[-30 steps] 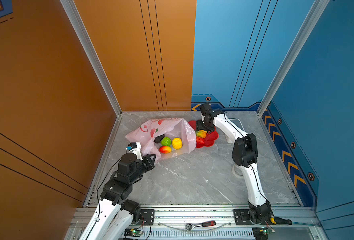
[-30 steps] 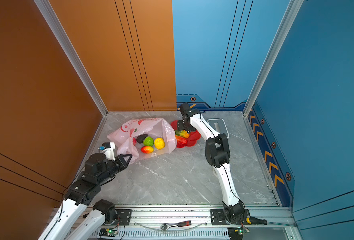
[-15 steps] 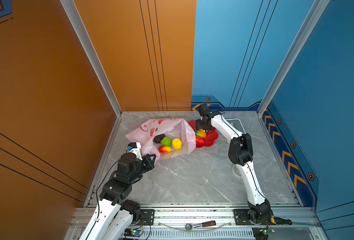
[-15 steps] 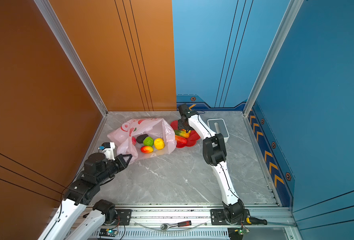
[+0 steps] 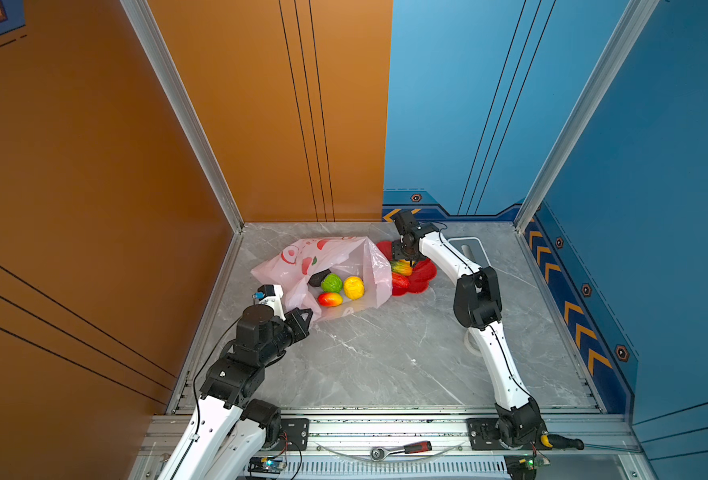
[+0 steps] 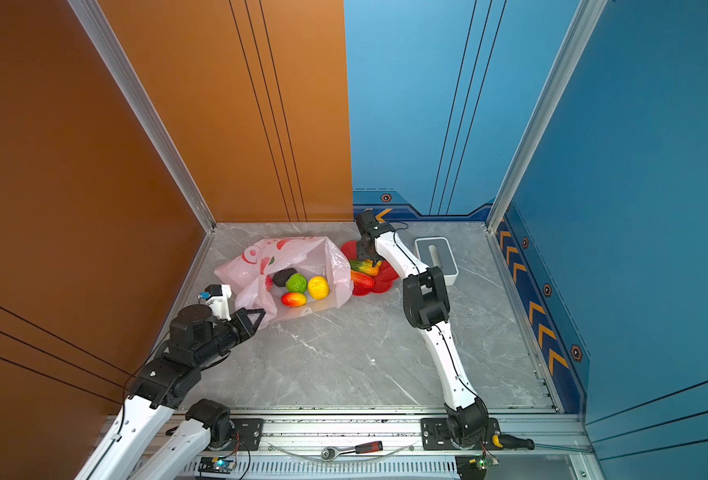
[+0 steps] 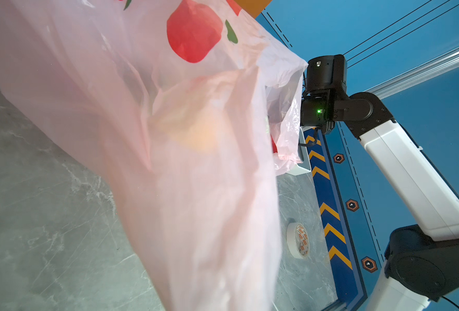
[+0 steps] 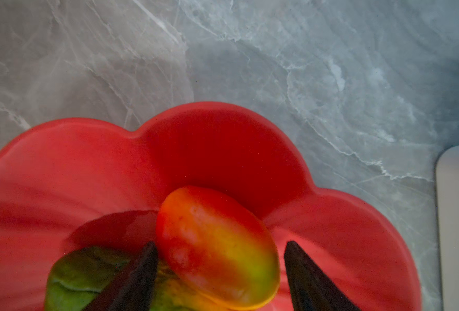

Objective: Place the fruits into the plastic bag
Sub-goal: 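Lower the right gripper into the red bowl over the red-yellow mango, then close the right gripper on the red-yellow mango and lift it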

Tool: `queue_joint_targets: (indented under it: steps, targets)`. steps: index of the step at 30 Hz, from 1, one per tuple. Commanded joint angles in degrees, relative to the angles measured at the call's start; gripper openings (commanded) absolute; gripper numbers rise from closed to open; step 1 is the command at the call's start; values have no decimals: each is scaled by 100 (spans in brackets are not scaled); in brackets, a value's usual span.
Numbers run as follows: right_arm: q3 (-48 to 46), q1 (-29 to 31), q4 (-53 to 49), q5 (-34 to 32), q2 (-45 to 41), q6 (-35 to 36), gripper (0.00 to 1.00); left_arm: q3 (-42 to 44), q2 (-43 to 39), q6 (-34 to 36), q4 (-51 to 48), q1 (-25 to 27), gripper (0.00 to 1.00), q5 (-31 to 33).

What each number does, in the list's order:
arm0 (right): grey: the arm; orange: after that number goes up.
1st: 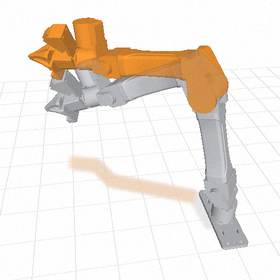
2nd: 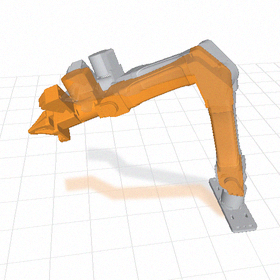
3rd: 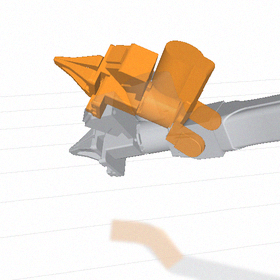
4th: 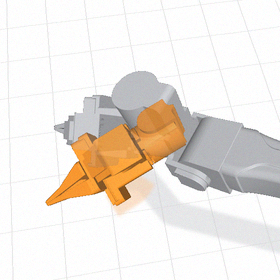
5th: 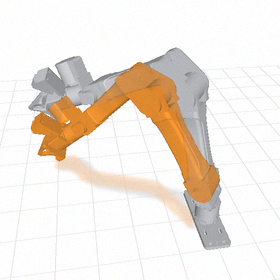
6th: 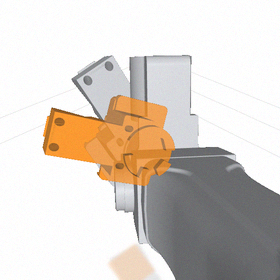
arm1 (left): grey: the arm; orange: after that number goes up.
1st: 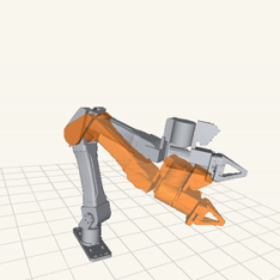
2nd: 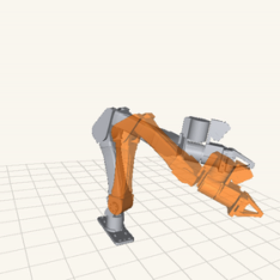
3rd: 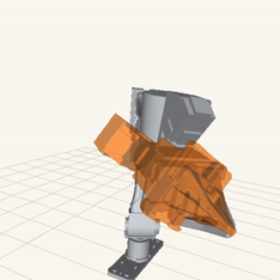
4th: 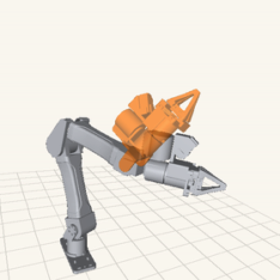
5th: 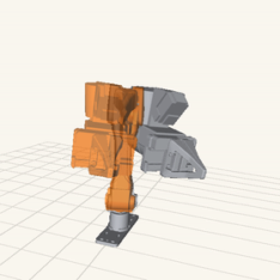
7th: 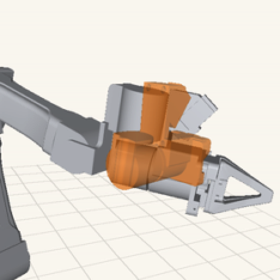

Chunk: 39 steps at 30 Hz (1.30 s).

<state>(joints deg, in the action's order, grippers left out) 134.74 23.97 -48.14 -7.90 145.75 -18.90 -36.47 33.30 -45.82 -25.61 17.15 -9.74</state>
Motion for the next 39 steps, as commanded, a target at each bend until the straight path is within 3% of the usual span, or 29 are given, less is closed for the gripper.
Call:
queue_joint_targets:
  steps: [1, 10, 23, 39]
  targets:
    - [132, -31, 42, -249, 145, 164, 73, -237, 57, 170, -146, -62, 0, -92]
    - [149, -24, 99, -243, 267, 221, 73, -229, 124, 170, -139, -62, 0, -63]
    - [25, 73, 193, -472, -26, 288, 57, -177, 141, 163, -95, -84, 0, -64]
    - [-2035, -41, 1401, 42, -1799, -111, 52, -36, -26, 65, 55, -105, 0, -123]
